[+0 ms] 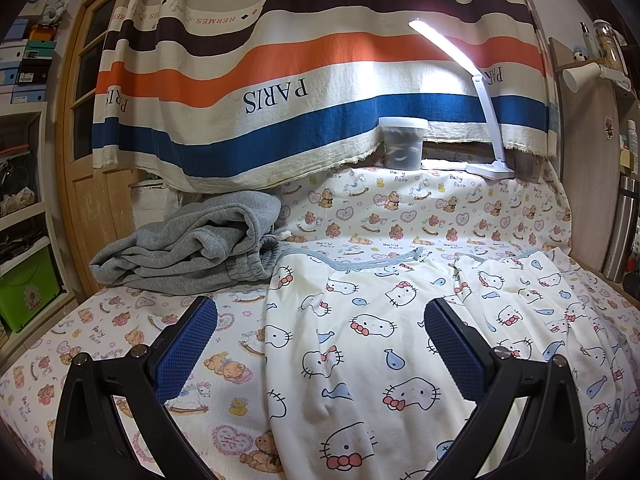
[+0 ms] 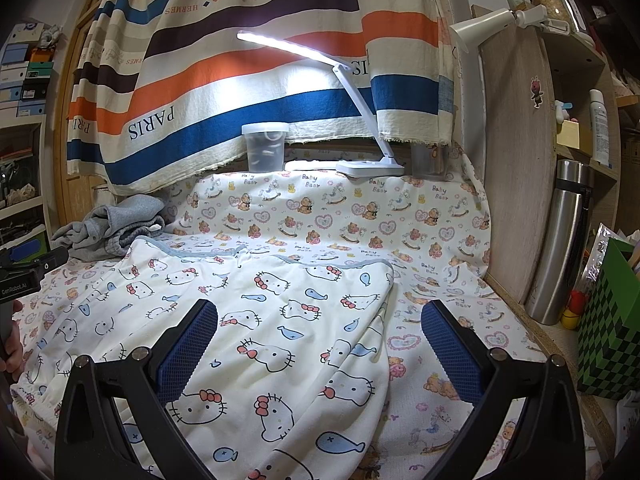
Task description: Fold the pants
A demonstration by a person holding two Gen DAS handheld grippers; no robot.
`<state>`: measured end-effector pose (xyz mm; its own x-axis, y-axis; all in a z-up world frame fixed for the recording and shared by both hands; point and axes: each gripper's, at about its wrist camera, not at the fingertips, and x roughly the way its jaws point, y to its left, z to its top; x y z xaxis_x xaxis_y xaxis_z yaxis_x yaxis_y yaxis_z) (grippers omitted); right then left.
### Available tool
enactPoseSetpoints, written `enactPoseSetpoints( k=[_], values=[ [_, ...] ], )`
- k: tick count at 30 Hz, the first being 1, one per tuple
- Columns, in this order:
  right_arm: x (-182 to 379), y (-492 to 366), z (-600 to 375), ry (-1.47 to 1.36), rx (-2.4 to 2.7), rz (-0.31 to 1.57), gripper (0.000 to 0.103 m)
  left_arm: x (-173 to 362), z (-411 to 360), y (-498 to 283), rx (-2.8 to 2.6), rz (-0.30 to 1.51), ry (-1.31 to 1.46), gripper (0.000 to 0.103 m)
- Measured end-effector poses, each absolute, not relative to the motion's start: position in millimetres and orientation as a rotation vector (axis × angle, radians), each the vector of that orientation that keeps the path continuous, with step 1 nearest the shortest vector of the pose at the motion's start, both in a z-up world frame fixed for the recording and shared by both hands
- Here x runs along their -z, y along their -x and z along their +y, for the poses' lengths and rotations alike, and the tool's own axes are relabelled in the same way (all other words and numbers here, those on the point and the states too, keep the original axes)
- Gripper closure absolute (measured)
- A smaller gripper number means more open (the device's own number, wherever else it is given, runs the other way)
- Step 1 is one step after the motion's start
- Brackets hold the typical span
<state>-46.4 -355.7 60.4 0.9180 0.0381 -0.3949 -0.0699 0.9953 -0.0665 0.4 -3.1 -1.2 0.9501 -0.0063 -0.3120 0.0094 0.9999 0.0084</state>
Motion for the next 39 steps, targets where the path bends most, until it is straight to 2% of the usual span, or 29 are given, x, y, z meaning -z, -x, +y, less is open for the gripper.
enactPoseSetpoints(
  k=[18, 31, 34, 39],
  values=[
    [-59, 47, -355, 0.086, -0.042, 0.405, 0.000, 1, -13, -1, 0.050, 0.326, -0.036, 0.000],
    [-72, 72, -345, 0.126, 0.043, 0.321, 0.000, -20, -10, 41, 0.026, 0.209, -0.051, 0.000],
    [-76, 90, -337, 0.126, 0.098, 0.270, 0.000, -22, -6, 47, -0.037, 0.245, -0.029, 0.000],
    [-81, 110, -324, 0.135, 0.054, 0.285, 0.000, -10, 10, 52, -0.013, 0.347, 0.042, 0.000]
  ],
)
